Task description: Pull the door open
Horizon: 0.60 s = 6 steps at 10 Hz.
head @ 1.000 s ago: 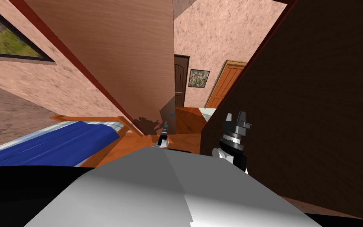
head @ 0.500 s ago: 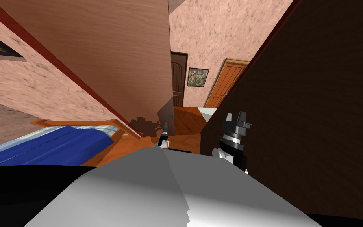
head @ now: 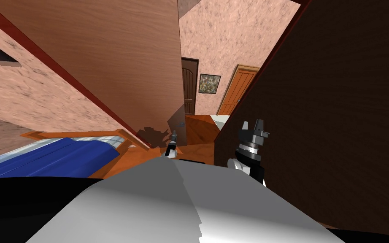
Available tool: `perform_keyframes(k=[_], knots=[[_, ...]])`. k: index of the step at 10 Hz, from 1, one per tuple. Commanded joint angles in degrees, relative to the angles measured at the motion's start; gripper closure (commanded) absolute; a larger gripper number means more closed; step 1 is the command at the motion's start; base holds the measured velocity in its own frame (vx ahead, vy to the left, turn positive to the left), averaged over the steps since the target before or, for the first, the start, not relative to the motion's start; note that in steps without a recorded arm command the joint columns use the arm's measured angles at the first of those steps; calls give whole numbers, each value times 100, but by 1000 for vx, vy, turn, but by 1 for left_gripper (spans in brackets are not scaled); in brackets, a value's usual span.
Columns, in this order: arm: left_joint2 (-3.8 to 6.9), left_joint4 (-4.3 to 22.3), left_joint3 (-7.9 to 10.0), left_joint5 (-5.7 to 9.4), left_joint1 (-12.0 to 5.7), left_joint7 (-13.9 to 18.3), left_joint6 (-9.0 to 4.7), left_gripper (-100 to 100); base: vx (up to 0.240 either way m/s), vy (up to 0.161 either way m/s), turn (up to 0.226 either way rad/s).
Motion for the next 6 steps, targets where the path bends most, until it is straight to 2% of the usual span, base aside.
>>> perform_keyframes(k=[1, 3, 6], knots=[[144, 90, 46, 26, -36, 160, -14, -100, -12, 14, -98], [240, 128, 86, 50, -31, 341, -3, -100, 88, -16, -79], [265, 144, 103, 60, -28, 414, 2, -100, 198, -26, 2]])
